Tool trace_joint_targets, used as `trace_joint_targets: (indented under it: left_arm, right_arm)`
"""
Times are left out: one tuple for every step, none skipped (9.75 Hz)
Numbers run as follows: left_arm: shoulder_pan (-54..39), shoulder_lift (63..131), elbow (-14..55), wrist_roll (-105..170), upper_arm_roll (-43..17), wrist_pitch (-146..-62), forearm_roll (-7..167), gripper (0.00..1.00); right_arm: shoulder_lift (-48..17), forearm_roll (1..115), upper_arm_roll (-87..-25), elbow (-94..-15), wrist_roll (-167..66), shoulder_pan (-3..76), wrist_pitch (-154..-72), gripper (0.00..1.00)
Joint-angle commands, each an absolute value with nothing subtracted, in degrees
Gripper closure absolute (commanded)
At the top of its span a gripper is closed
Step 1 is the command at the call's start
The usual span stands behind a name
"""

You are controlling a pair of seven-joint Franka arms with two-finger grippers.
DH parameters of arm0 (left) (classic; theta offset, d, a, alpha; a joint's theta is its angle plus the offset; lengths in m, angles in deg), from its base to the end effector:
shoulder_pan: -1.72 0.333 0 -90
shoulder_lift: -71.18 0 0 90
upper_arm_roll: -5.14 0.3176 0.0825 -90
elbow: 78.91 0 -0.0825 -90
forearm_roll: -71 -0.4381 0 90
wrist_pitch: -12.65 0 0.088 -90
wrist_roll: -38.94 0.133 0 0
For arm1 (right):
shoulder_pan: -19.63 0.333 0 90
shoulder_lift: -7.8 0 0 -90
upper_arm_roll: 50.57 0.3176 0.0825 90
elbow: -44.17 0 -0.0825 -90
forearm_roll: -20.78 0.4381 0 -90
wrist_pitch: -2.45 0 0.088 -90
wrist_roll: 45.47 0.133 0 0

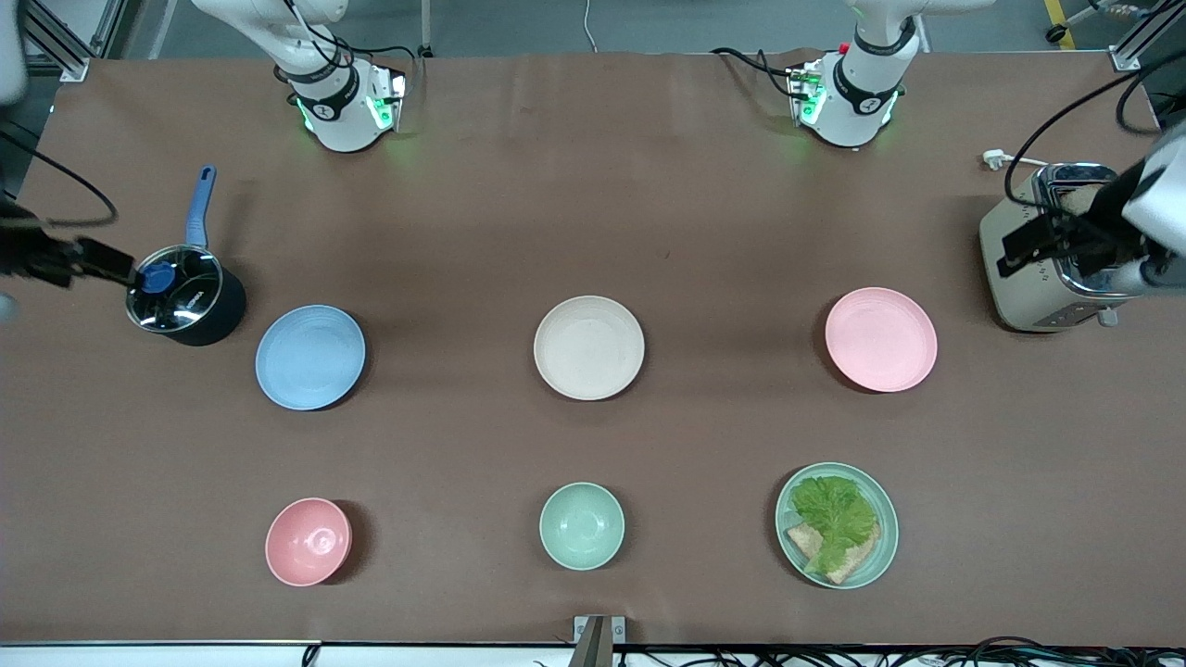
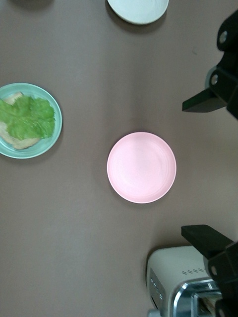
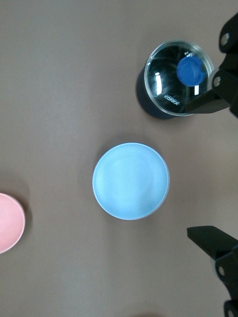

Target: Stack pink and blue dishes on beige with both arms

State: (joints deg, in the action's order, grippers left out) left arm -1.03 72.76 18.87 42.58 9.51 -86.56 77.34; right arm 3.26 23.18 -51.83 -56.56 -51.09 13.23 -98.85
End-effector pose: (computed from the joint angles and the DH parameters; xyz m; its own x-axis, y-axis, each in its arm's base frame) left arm 0.6248 0.0043 0.5259 0.9998 -0.0172 0.0033 -0.0175 -0.9941 0.1069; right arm 0.6254 -0.0790 0.4686 0.9969 -0.0436 -0.0652 -0.0466 -0.9979 -0.0453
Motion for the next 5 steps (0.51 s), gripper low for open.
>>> trace_joint_targets:
  left_arm:
    - [-1.3,72.4,31.5,51.5,14.6,-96.5,81.6,0.0]
    - [-1.0,72.5,37.9,54.6,15.1,-103.6,81.6,0.0]
    - [-0.9,73.6,43.6,57.6,15.9,-111.3,81.7,0.0]
    - [-0.9,76.9,46.0,61.7,16.7,-116.2,81.8,0.0]
    - [-0.8,80.6,46.0,63.6,16.7,-117.3,82.2,0.0]
  right_arm:
    - [1.3,25.4,-51.5,-63.7,-53.6,12.2,-107.0,0.0]
    - [-2.3,27.4,-51.9,-66.0,-57.1,11.6,-111.7,0.0]
    - [-4.0,30.6,-52.0,-69.2,-60.4,10.8,-116.2,0.0]
    - [-5.5,31.4,-52.0,-72.0,-63.1,10.6,-121.3,0.0]
    - [-7.4,31.9,-51.9,-74.5,-65.8,9.4,-126.3,0.0]
